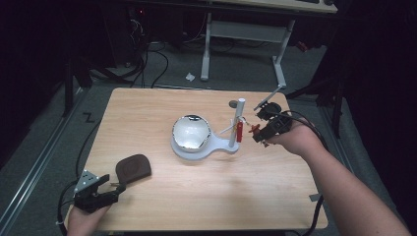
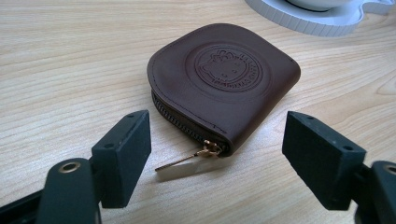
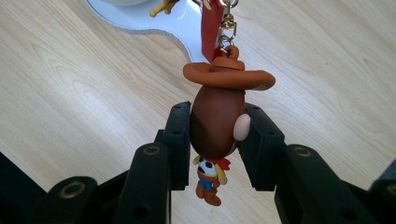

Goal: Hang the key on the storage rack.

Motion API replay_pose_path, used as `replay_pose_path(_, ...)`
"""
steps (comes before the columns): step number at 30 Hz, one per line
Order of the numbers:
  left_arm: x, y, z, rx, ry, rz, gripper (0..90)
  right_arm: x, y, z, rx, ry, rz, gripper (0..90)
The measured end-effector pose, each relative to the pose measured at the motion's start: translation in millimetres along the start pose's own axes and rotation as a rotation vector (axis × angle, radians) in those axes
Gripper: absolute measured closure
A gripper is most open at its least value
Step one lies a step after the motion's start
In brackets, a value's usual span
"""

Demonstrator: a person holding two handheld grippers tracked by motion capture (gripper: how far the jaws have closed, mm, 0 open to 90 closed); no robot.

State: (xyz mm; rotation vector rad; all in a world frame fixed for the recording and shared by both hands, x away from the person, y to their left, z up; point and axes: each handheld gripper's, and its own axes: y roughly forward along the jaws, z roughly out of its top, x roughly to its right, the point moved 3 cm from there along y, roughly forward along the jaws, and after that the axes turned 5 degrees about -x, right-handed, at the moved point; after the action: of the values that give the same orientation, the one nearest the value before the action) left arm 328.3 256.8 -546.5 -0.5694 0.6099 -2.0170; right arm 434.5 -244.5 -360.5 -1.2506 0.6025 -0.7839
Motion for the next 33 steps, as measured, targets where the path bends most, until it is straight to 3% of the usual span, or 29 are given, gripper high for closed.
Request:
replay_pose_path(13,-0.3,-0.4,-0.3,-0.001,-0.001,0.002,24.2,3.2,38.6,2.6,0.029,0.019,0.043,65.8)
replay_pose_path(15,-0.7,-0.2,-0.5,-0.001,-0.002,0.002,24.2,1.9,42.1,2.9,0.029,0.045,0.056,65.7)
replay_pose_path(18,-0.7,-0.2,-0.5,-0.002,-0.001,0.003,24.2,3.5,46.1,3.8,0.044,0.024,0.055,65.2)
replay_pose_path(23,-0.4,0.4,-0.4,-0.004,0.0,0.002,24.2,1.9,45.1,3.5,0.062,0.044,0.05,58.4)
replay_pose_path(33,0.4,1.2,0.1,-0.005,0.004,0.004,24.2,5.0,38.7,-6.3,0.077,0.041,0.045,56.9)
